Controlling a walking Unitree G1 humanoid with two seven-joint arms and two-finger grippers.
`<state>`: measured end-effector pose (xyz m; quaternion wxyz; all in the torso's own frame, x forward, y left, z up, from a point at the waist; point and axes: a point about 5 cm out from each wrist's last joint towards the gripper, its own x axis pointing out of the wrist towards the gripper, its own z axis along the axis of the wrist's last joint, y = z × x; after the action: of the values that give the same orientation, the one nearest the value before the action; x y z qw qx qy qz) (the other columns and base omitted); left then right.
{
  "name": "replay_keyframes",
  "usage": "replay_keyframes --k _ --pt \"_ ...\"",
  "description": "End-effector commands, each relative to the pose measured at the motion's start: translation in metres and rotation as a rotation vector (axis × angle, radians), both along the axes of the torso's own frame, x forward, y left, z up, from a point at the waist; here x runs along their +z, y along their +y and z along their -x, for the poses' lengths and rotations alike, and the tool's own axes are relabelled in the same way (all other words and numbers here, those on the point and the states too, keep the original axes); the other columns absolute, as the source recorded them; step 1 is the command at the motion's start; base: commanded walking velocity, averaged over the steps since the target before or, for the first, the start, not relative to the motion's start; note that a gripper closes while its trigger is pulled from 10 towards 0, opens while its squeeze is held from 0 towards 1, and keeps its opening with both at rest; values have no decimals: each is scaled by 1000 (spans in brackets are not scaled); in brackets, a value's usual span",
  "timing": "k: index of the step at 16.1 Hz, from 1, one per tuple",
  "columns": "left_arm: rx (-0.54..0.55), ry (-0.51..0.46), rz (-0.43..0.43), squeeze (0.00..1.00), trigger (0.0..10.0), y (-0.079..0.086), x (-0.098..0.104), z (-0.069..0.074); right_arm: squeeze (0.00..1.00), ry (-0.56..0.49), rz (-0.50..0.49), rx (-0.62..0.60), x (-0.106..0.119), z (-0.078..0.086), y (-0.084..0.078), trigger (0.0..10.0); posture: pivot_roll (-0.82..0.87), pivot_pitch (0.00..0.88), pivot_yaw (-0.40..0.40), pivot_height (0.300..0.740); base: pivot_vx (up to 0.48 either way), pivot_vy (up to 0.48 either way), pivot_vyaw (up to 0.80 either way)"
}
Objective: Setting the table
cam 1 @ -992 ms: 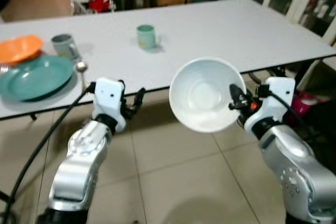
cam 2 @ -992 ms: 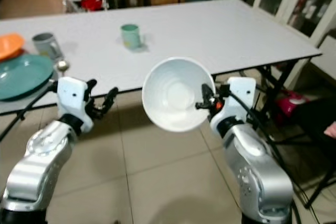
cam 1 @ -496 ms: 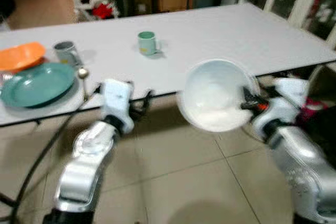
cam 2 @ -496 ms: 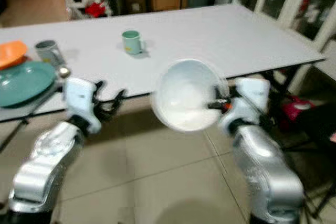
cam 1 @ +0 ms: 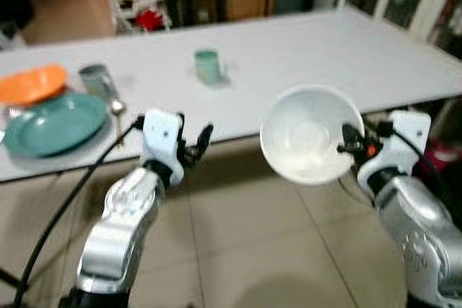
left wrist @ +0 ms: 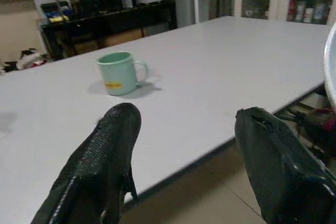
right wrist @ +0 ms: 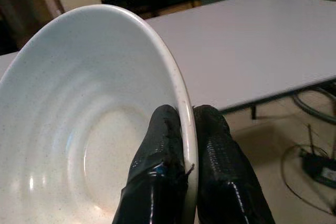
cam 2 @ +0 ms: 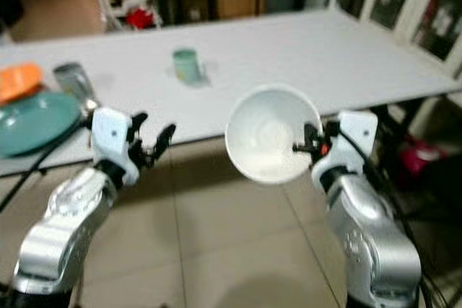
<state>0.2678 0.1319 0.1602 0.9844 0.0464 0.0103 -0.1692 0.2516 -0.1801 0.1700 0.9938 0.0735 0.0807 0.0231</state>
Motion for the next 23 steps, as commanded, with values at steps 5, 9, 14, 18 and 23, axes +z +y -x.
replay_keyframes --k 5,9,14,18,23 --pt "29 -2 -9 0 10000 8 2 -1 0 -21 -12 41 6 -2 9 10000 38 0 36 740 333 0 0" --pt "35 1 -11 0 10000 10 2 -1 0 -15 -12 44 6 -4 10 10000 40 0 30 740 339 0 0" --pt "35 0 -6 0 10000 7 2 -3 0 -7 1 43 6 -5 7 10000 33 0 24 740 339 0 0" --pt "37 0 -4 0 10000 7 1 -3 0 -2 2 54 7 -6 8 10000 34 0 21 740 338 0 0" --pt "32 -2 1 0 10000 5 1 -4 0 -2 6 58 8 -7 7 10000 28 0 18 740 339 0 0"
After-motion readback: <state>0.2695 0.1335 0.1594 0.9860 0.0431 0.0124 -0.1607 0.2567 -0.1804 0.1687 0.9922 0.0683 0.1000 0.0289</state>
